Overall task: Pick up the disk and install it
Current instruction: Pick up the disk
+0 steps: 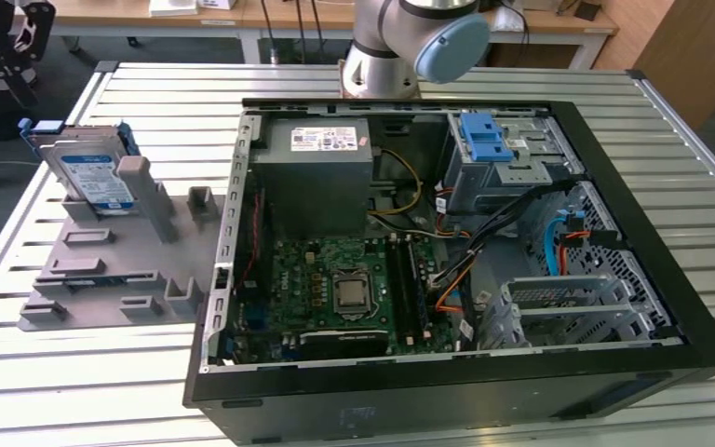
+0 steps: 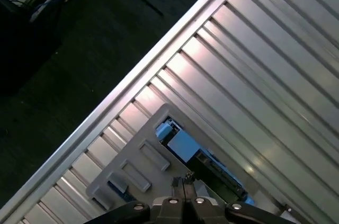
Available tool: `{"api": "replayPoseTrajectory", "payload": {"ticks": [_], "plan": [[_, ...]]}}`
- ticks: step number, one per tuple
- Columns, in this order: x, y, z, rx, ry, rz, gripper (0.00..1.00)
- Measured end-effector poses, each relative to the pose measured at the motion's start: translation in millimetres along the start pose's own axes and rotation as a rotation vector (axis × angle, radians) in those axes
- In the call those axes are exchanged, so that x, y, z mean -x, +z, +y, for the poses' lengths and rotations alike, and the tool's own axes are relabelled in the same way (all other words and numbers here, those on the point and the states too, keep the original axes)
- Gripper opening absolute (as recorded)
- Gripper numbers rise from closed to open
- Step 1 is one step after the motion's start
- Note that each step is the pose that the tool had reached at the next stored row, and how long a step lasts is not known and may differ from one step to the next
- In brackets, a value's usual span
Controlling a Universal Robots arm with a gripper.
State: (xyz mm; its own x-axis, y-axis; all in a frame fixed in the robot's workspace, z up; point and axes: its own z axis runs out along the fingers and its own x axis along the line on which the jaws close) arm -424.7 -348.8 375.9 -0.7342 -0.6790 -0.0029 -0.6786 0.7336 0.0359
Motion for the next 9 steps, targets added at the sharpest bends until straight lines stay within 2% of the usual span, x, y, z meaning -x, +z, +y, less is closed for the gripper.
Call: {"api": "replayPoseTrajectory", "payload": {"ticks": [9], "plan": [[0.0,0.1,0.0,-0.0001,-0.154,0.0051,0.11]]}}
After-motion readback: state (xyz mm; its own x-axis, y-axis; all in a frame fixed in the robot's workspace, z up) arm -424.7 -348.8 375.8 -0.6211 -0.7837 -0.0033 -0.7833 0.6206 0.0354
